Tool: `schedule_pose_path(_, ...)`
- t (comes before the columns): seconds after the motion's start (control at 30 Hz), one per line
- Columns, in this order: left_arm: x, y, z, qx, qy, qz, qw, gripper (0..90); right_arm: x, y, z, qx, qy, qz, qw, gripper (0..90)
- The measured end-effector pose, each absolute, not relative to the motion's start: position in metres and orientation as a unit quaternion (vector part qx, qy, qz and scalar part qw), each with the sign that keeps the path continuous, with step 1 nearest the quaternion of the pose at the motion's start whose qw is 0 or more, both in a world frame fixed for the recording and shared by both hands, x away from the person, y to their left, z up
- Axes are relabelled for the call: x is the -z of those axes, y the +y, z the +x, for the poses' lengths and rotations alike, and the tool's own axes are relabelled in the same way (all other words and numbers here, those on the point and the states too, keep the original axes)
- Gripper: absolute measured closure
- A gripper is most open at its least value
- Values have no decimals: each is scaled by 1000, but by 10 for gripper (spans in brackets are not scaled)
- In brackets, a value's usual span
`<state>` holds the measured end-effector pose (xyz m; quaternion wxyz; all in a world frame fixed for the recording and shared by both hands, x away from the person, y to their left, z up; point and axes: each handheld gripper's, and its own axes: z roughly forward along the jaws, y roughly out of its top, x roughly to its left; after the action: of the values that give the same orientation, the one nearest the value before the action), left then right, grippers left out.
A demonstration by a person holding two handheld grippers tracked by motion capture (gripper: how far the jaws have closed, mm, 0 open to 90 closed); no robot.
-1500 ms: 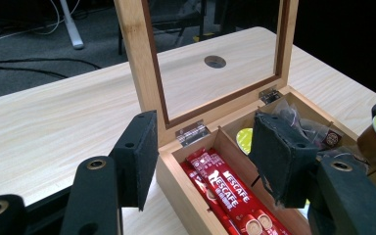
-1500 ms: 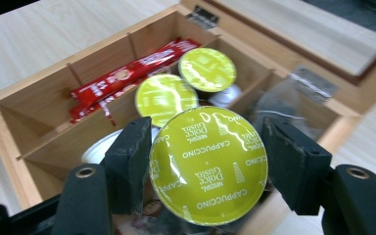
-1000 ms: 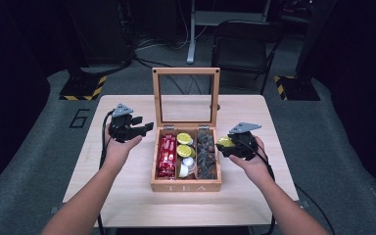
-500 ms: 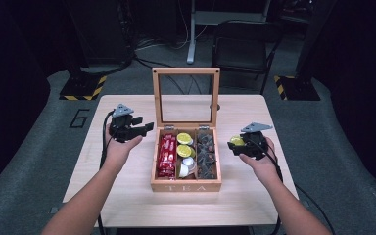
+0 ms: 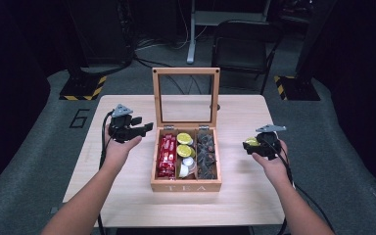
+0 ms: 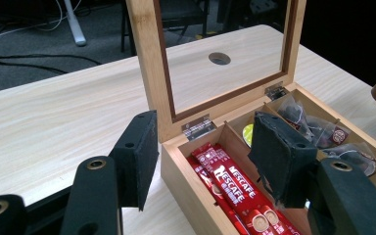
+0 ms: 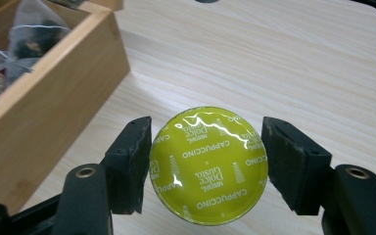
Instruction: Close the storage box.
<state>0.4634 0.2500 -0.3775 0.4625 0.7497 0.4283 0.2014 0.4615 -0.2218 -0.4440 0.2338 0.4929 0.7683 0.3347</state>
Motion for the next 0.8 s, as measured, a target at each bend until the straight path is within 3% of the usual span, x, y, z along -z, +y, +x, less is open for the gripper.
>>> schedule_pose_path(0.8, 379, 250, 463, -203, 429, 750, 461, 438, 470, -240, 463, -309, 753, 536, 226, 367)
